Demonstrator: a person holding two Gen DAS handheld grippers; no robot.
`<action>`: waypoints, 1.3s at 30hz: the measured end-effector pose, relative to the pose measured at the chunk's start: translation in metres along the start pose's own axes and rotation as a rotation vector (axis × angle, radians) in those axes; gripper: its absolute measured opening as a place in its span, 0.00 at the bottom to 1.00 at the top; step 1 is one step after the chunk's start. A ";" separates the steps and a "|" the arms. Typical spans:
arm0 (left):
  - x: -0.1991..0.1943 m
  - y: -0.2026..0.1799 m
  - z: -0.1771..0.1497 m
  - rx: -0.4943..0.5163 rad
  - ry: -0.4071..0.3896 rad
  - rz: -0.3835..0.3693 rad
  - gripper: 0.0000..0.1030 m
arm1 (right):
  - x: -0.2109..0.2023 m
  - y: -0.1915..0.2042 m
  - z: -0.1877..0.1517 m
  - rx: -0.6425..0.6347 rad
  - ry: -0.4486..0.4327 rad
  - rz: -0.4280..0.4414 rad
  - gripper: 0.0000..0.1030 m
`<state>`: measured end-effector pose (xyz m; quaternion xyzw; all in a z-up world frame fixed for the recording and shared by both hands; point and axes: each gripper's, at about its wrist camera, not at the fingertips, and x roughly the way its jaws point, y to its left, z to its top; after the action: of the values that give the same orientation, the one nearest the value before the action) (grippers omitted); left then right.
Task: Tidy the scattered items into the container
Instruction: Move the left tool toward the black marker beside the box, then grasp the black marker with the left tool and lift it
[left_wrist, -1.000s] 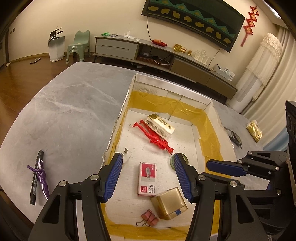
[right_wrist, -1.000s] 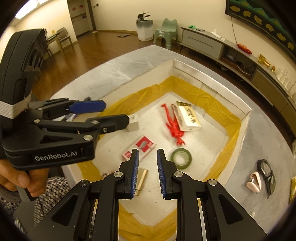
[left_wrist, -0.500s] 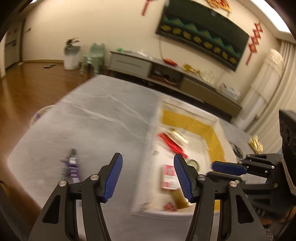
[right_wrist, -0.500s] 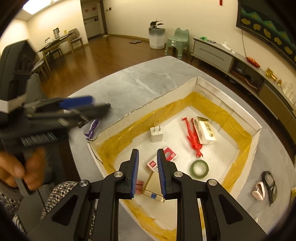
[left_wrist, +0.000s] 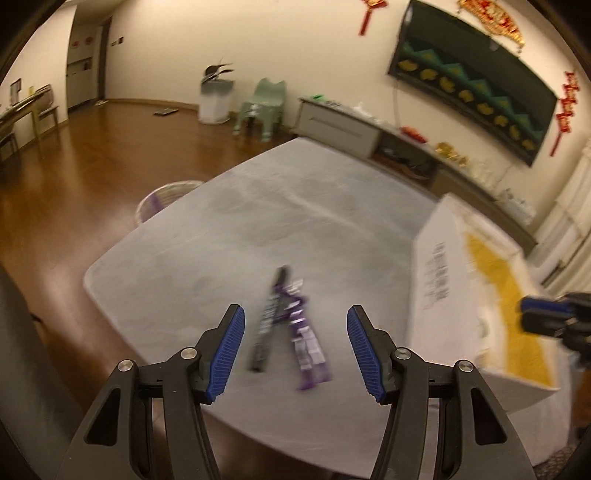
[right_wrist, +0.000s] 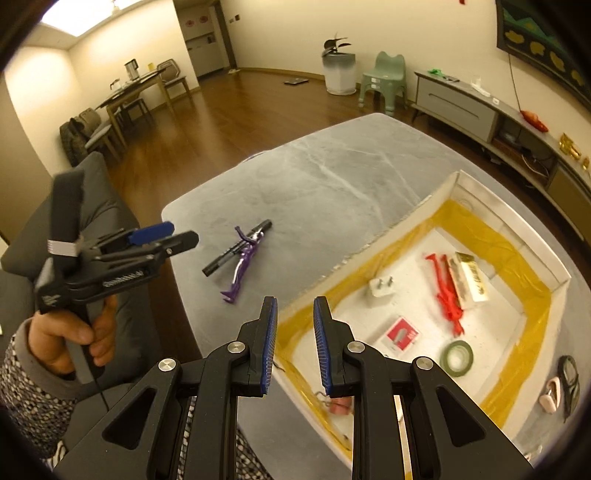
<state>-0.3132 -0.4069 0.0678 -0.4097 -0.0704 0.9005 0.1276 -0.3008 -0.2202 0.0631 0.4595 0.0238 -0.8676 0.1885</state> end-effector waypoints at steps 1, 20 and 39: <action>0.006 0.004 -0.003 -0.001 0.016 -0.002 0.57 | 0.003 0.002 0.001 0.001 0.005 0.001 0.21; 0.069 0.031 -0.013 -0.050 0.089 -0.041 0.49 | 0.021 0.000 -0.002 0.008 0.044 0.004 0.21; 0.049 0.009 0.005 0.046 -0.035 0.085 0.14 | 0.019 -0.007 -0.010 0.036 0.032 0.026 0.21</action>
<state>-0.3495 -0.4013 0.0338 -0.3937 -0.0342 0.9134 0.0974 -0.3053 -0.2171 0.0412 0.4769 0.0054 -0.8580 0.1909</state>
